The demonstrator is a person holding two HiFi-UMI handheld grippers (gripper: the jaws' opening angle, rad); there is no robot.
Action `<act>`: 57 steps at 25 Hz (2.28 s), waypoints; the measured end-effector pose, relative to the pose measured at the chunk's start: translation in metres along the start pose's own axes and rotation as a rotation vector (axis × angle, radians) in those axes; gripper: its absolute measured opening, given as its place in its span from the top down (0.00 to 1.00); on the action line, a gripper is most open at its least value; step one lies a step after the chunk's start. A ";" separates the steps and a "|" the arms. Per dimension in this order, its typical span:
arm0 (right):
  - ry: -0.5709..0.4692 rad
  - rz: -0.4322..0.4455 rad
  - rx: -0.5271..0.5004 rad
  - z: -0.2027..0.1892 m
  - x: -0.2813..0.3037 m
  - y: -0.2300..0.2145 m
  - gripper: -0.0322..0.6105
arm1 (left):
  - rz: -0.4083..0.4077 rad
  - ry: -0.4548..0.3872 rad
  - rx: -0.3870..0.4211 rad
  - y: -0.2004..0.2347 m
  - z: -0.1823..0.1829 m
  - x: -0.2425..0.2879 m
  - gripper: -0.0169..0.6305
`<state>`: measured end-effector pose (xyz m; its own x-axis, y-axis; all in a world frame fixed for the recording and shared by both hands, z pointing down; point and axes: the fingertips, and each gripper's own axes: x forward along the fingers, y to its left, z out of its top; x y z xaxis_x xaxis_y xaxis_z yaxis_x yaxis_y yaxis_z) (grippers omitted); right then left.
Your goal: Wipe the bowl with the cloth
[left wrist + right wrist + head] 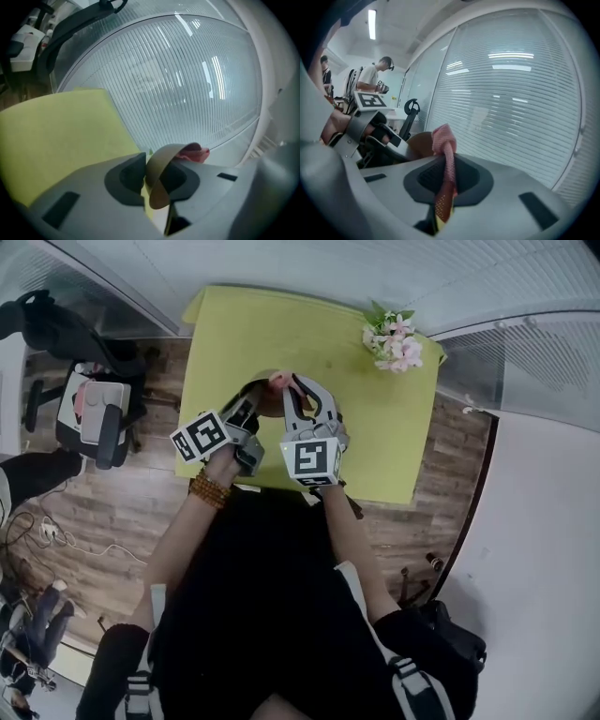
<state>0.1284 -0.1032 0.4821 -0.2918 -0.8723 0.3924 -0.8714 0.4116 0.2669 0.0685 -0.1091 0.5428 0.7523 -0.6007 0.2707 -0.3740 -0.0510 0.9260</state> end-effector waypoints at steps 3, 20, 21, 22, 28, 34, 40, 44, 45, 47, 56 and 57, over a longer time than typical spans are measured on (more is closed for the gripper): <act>0.076 0.062 -0.066 -0.020 0.009 0.003 0.92 | -0.026 0.159 0.065 0.008 -0.015 0.005 0.82; -0.004 0.056 -0.279 0.005 0.018 0.012 0.91 | 0.065 0.089 0.235 -0.001 0.013 0.002 0.88; -0.010 0.032 -0.259 0.007 0.017 0.010 0.91 | 0.054 0.054 0.188 -0.002 0.015 0.001 0.88; -0.013 0.008 -0.240 0.008 0.017 0.007 0.91 | 0.047 0.023 0.142 -0.002 0.017 0.001 0.88; -0.018 -0.078 -0.032 0.000 0.006 -0.006 0.91 | -0.003 -0.067 -0.053 -0.002 0.014 -0.005 0.87; -0.034 -0.027 0.075 0.001 0.011 -0.016 0.91 | -0.153 -0.061 -0.239 -0.006 -0.001 0.000 0.85; 0.008 0.130 -0.405 -0.004 0.014 -0.001 0.92 | 0.075 0.146 0.534 -0.002 -0.001 0.003 0.81; -0.048 0.164 -0.515 0.016 0.008 0.015 0.92 | 0.174 0.176 0.829 -0.010 0.006 0.006 0.94; -0.056 0.153 -0.519 0.020 0.009 0.016 0.92 | 0.172 0.159 0.769 -0.011 0.010 0.006 0.94; -0.077 0.119 -0.476 0.027 0.009 0.012 0.92 | 0.142 0.108 0.671 -0.018 0.018 0.004 0.94; -0.168 0.037 -0.125 0.053 0.000 -0.003 0.91 | -0.022 -0.159 0.126 -0.036 0.040 -0.018 0.90; -0.176 0.034 -0.089 0.052 -0.001 -0.004 0.91 | -0.022 -0.162 0.095 -0.035 0.040 -0.019 0.89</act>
<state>0.1118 -0.1174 0.4352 -0.3915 -0.8870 0.2449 -0.8237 0.4565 0.3363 0.0454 -0.1277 0.4951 0.6663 -0.7190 0.1975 -0.4137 -0.1361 0.9002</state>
